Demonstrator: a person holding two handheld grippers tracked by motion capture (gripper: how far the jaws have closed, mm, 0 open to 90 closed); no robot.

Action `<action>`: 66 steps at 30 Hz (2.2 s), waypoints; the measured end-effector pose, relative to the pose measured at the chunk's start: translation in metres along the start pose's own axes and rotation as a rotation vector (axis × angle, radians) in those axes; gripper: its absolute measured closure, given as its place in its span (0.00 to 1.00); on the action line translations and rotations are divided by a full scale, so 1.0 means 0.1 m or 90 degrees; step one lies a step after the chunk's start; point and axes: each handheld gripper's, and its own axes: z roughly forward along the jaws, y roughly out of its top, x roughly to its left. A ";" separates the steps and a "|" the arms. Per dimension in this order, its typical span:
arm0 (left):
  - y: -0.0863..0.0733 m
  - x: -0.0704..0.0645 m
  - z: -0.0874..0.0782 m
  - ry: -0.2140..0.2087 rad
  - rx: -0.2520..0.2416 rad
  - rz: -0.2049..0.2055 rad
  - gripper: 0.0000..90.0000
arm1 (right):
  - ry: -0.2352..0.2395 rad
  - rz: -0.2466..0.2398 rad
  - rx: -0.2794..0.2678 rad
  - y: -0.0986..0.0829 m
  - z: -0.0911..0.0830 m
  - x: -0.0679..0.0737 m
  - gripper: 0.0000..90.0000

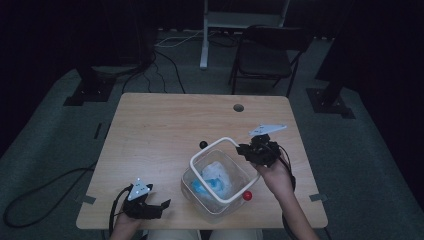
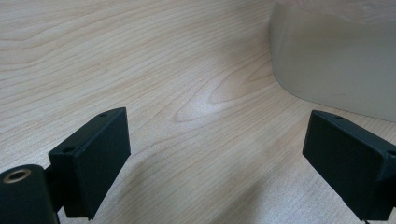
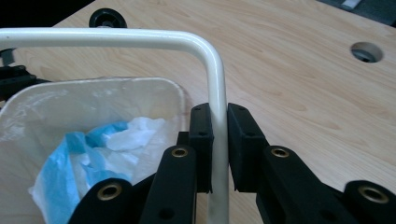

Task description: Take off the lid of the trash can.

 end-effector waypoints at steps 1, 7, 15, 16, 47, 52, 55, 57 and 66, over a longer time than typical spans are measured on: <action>0.00 0.00 0.00 0.000 0.000 -0.001 0.09 | -0.001 0.002 -0.001 0.00 -0.02 -0.02 0.90; 0.00 0.01 0.00 0.001 -0.002 -0.002 0.09 | -0.029 0.015 -0.016 -0.02 -0.14 -0.15 0.90; 0.00 0.01 0.00 0.001 0.002 -0.001 0.09 | -0.067 0.047 -0.022 -0.15 -0.27 -0.36 0.90; 0.00 0.01 0.00 0.001 0.002 -0.001 0.09 | -0.069 0.051 -0.021 -0.16 -0.28 -0.39 0.90; 0.00 0.00 0.01 0.004 0.006 -0.003 0.09 | -0.169 0.147 -0.021 -0.76 -0.63 -1.06 0.90; 0.00 0.00 0.02 0.004 0.006 -0.003 0.09 | -0.181 0.157 -0.008 -0.92 -0.44 -1.13 0.90; 0.00 0.00 0.01 0.003 0.006 -0.003 0.09 | -0.182 0.165 0.004 -1.01 -0.33 -1.17 0.90; 0.00 0.00 0.01 0.004 0.007 -0.003 0.09 | -0.183 0.169 0.012 -1.07 -0.24 -1.20 0.90; 0.00 0.01 0.01 0.003 0.005 -0.003 0.09 | -0.173 0.178 0.028 -1.29 0.04 -1.25 0.90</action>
